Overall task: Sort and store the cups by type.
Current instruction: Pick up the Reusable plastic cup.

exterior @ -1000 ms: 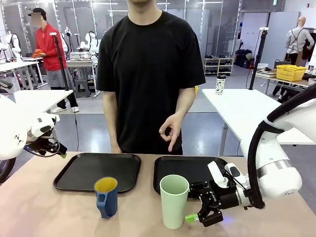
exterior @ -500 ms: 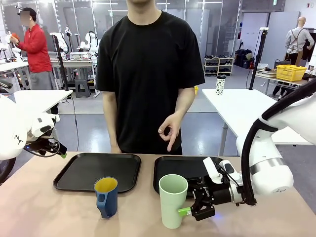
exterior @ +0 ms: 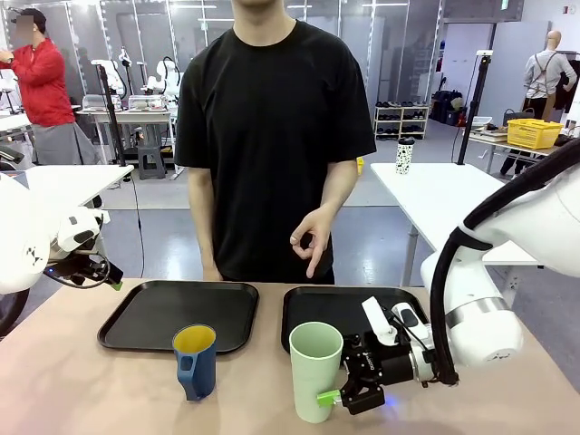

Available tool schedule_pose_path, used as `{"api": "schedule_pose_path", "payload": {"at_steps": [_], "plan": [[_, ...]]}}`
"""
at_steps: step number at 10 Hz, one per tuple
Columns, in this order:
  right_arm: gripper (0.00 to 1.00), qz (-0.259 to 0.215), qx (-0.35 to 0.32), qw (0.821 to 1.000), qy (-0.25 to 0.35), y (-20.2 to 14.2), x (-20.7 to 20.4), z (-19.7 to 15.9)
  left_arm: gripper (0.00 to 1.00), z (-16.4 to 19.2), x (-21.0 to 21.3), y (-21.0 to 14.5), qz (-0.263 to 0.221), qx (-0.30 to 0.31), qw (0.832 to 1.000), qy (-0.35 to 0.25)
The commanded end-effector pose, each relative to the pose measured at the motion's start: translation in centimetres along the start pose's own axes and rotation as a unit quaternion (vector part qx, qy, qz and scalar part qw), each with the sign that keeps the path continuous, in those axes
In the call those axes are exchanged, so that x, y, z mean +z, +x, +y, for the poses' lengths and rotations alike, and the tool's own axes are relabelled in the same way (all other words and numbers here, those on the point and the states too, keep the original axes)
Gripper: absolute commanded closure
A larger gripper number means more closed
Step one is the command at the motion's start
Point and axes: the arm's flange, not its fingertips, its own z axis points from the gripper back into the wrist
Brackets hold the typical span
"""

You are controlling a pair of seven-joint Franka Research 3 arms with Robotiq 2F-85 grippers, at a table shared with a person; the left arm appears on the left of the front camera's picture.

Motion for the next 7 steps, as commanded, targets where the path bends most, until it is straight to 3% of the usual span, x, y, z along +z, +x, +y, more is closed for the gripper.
{"api": "schedule_pose_path", "payload": {"at_steps": [1, 7], "plan": [[0.0, -0.018, 0.013, 1.0, -0.006, -2.7, -1.5, 0.2, 0.0, 0.0, 0.1, 0.0, 0.0, 0.0, 1.0, 0.0], [0.0, -0.03, 0.0, 1.0, -0.001, -3.5, -2.6, -0.2, 0.0, 0.0, 0.1, 0.0, 0.0, 0.0, 1.0, 0.0]]}}
